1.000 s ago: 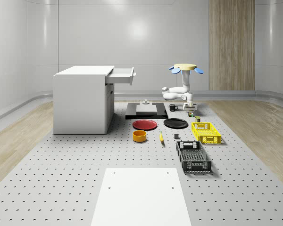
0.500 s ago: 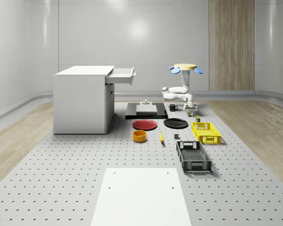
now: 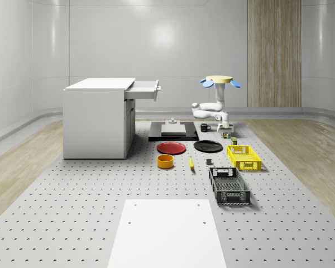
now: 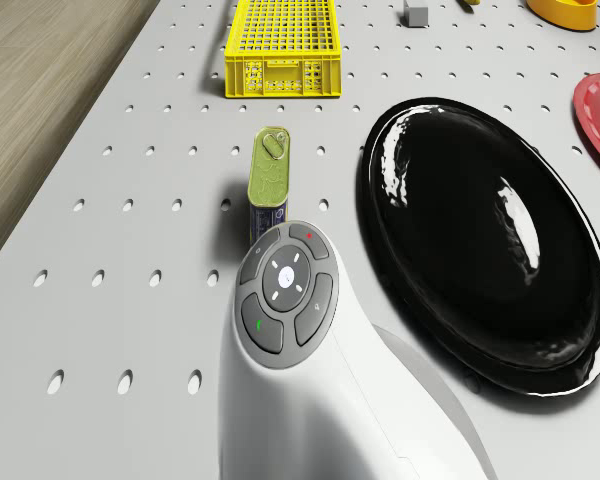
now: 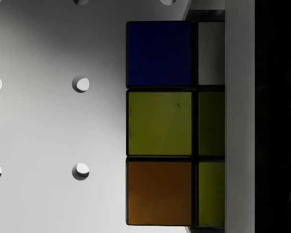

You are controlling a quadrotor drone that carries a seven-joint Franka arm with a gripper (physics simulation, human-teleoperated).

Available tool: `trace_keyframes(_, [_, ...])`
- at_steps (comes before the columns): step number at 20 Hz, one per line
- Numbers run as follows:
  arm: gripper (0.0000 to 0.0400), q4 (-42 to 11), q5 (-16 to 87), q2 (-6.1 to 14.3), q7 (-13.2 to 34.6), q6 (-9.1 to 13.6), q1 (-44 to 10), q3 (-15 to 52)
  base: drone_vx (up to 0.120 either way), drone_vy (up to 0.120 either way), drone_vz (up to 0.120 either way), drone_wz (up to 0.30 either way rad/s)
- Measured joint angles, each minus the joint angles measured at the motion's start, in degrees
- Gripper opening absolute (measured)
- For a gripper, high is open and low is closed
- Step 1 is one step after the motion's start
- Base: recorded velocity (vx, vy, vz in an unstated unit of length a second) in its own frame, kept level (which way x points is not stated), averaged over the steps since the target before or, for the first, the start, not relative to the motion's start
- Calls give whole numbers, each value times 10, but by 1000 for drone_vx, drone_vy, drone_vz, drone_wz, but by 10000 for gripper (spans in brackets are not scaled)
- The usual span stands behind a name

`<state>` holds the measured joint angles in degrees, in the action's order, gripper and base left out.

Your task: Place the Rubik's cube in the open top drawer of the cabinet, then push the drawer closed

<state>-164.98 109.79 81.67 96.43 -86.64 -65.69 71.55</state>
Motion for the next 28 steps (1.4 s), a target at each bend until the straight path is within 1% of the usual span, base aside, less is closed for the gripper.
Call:
trace_keyframes(2, [367, 0, 2, 2, 0, -3, 0, -3, 0, 0, 0, 0])
trace_keyframes(5, [345, 1, 3, 4, 1, -5, -1, -5, 0, 0, 0, 0])
trace_keyframes(10, [331, 0, 0, 7, 2, -7, -1, -2, 0, 0, 0, 0])
trace_keyframes(14, [327, -5, -24, 7, 4, 0, -1, 22, 0, 0, 0, 0])
trace_keyframes(18, [326, -10, -53, 7, 7, 8, -1, 52, 0, 0, 120, 0])
trace_keyframes(23, [325, -12, -72, 11, 10, 10, -3, 71, 0, -8, 120, 0])
trace_keyframes(24, [325, -12, -74, 12, 10, 9, -3, 73, 0, -120, 120, 0])
trace_keyframes(28, [325, -13, -80, 16, 12, 6, -4, 78, 120, -120, 120, 0])
